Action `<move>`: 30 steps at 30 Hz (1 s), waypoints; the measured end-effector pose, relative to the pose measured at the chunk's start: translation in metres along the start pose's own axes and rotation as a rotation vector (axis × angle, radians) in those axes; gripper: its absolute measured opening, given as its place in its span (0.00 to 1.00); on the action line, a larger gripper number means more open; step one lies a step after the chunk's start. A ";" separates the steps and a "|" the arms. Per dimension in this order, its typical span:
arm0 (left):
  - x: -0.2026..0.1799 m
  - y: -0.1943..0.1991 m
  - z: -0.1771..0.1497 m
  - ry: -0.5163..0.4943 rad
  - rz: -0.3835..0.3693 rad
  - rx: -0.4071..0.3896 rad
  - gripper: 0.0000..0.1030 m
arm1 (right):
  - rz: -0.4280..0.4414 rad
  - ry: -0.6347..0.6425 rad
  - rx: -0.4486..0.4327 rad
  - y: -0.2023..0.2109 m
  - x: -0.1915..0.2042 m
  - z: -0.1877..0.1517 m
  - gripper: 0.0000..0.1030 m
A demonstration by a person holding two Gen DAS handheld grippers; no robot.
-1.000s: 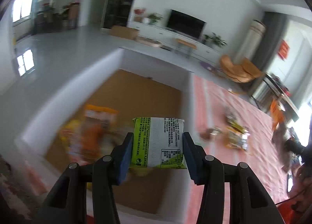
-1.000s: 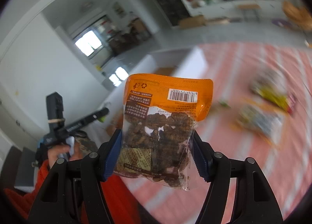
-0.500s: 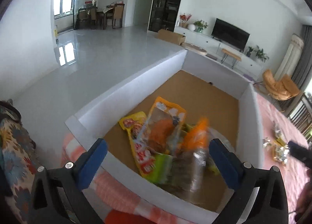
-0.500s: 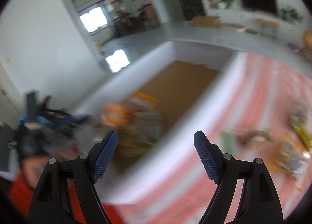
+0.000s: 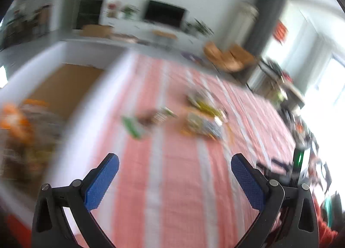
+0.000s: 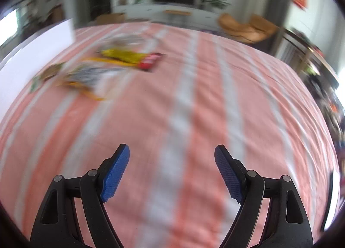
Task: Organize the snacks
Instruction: 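Return both grippers from the box to the table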
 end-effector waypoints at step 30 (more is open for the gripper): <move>-0.022 -0.135 -0.056 -0.273 0.145 0.295 1.00 | 0.046 -0.071 0.070 -0.009 -0.011 -0.019 0.92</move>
Point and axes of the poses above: each gripper's, at about its wrist camera, not at the fingertips, and y roughly against the way its jaws point, x to its left, z to its top, the point moved 7 cm from there along -y, roughly the way its jaws point, and after that the axes turned 8 degrees about -z, right-handed, at the moved point
